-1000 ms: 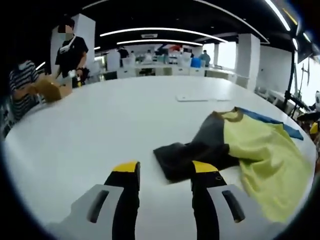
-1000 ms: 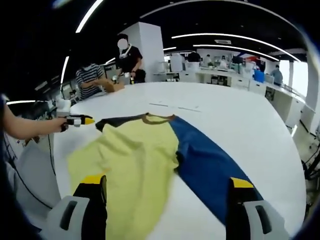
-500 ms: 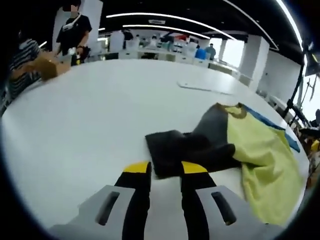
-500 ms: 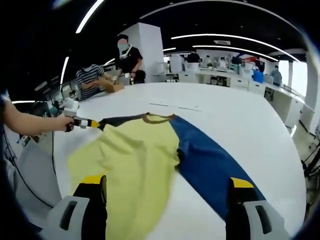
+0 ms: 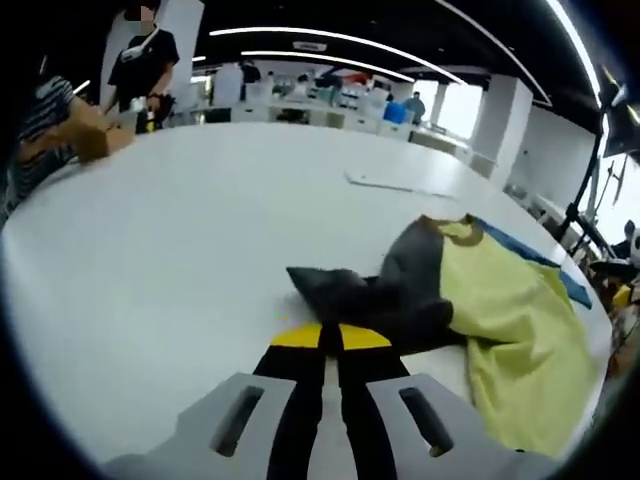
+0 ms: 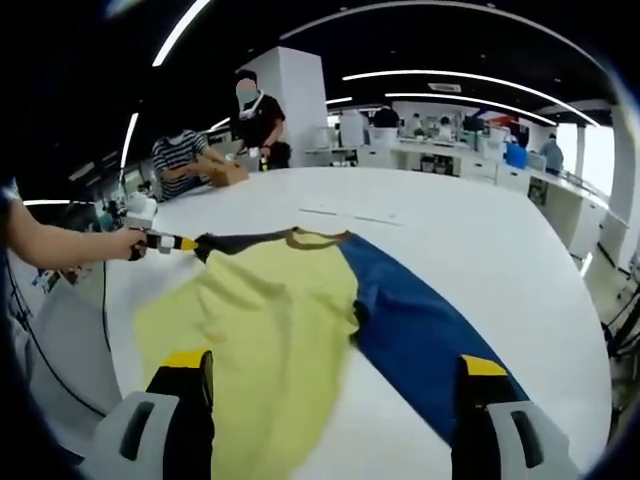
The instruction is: Fold the garment on the visible template until the final outline fits inside the template.
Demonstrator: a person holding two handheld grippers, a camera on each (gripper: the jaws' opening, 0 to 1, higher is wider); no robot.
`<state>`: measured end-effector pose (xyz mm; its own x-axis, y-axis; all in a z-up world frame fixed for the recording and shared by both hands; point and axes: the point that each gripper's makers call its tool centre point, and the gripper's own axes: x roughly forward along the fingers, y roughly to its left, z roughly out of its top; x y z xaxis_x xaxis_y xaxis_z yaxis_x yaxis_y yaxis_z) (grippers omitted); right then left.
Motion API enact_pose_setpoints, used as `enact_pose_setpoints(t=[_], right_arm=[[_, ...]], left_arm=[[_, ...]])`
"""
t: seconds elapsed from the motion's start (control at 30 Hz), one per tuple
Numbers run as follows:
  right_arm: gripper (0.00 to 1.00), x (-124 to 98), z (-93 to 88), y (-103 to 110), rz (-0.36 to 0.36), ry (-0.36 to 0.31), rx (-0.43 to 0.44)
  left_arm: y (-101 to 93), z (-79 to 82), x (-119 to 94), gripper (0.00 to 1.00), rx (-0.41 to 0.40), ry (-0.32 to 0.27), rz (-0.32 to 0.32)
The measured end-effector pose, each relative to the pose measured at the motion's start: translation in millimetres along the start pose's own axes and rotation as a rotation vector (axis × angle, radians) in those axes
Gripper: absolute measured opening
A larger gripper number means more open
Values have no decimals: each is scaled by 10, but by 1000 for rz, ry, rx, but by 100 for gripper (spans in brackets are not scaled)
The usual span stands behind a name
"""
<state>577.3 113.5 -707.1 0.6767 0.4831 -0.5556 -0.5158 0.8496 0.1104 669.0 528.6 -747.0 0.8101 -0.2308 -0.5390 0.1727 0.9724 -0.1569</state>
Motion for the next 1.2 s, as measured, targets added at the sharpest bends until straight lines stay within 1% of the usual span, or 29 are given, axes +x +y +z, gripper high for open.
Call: enact_pose_setpoints(t=[0.1,0.17,0.2,0.23,0.3,0.33,0.43,0.53,0.57,0.6,0.7,0.8,0.87,0.97,1.03,1.13,1.2], right_arm=[[99,6,2,10,4,0,-2],[99,8,0,12,3,2,-6],[99,8,0,15,5,2,-7],[99,9,2,20,6,0,-11],[99,11,-3,33,9,3,-15],[99,13,-3,38,10,3,-16],[99,17,5,56,16,0,-18],[99,15,9,60,18,-1,-19],[99,13,9,57,17,0,-19],[99,11,11,51,16,-2,-18],[99,5,4,38,12,1,-19],[99,1,0,37,12,2,-20],[99,-3,-2,38,12,2,-20],[99,-11,-11,33,9,5,-24],[99,-12,-16,30,8,6,-22],[99,-15,-11,31,8,2,-18],[99,-17,1,36,9,-4,-16]], left_arm=[[-89,133,-54,1,22,-34,-20],[-172,214,-87,1,69,-45,-33],[-209,233,-97,1,88,-40,-36],[-253,248,-112,1,124,-19,-36],[-337,300,-133,1,171,-13,-45],[-402,352,-144,1,182,-19,-54],[-566,504,-176,1,186,-42,-83],[-820,694,-200,1,194,-77,-140],[-877,738,-203,1,196,-84,-150],[-968,801,-205,1,212,-99,-170],[-1190,896,-204,1,215,-102,-207],[-1399,942,-192,1,220,-107,-249],[-1577,939,-167,1,254,-99,-282],[-1803,919,-113,1,287,-88,-302],[-1943,903,-82,1,286,-81,-321],[-2130,870,-45,1,303,-76,-342],[-2229,833,-21,1,329,-71,-353]])
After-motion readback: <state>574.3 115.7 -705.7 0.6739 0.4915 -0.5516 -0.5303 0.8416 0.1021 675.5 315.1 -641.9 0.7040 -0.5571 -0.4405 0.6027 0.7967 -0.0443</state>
